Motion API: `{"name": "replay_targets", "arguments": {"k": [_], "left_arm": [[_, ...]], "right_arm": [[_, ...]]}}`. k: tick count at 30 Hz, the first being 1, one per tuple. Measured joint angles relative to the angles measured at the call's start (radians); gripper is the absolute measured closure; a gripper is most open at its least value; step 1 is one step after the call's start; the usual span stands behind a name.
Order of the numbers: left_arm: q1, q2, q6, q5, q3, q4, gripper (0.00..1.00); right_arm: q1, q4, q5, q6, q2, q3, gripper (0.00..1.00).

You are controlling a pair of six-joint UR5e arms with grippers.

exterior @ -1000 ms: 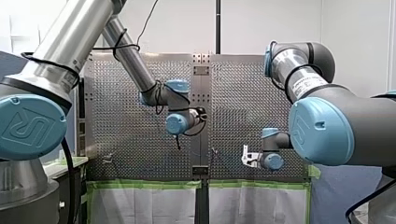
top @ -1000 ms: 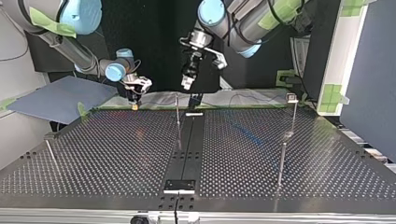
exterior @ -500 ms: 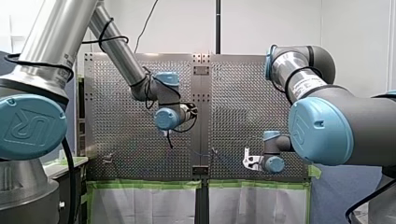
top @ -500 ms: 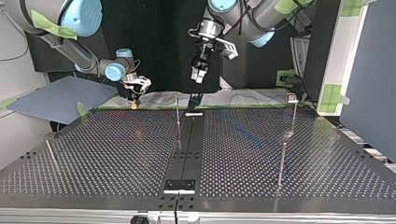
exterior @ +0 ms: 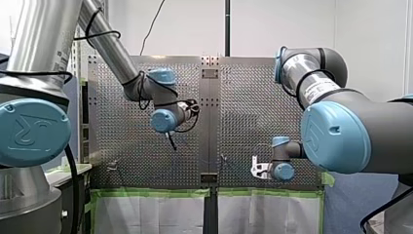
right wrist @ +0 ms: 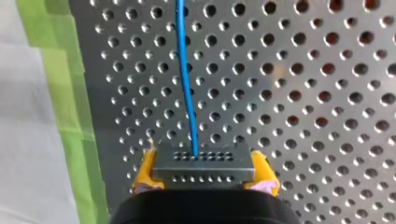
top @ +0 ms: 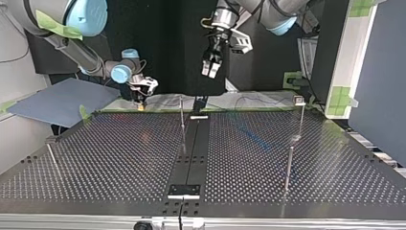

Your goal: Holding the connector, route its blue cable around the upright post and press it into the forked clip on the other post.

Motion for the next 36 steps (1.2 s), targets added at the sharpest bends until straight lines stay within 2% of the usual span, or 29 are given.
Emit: {"name": "replay_targets", "arguments": {"k": [8, 14, 20, 27, 36], "left_arm": [[-0.003, 0.068, 0.000, -0.002, -0.069, -0.001, 0.05], [-0.005, 0.085, 0.000, -0.001, -0.124, -0.009, 0.05], [-0.006, 0.065, -0.003, 0.004, -0.178, -0.017, 0.05], [-0.002, 0.011, 0.023, 0.003, -0.239, -0.018, 0.05], [-0.001, -0.002, 0.025, 0.018, -0.276, -0.019, 0.05]], "right_arm": [[0.013, -0.002, 0.003, 0.005, 0.000, 0.000, 1.00], [0.019, -0.021, 0.003, 0.017, 0.000, 0.000, 1.00], [0.022, -0.024, 0.002, 0.019, 0.000, -0.002, 1.00], [0.025, -0.016, 0.004, 0.015, -0.003, -0.002, 1.00], [0.035, 0.040, 0.013, 0.013, -0.059, -0.001, 1.00]]}}
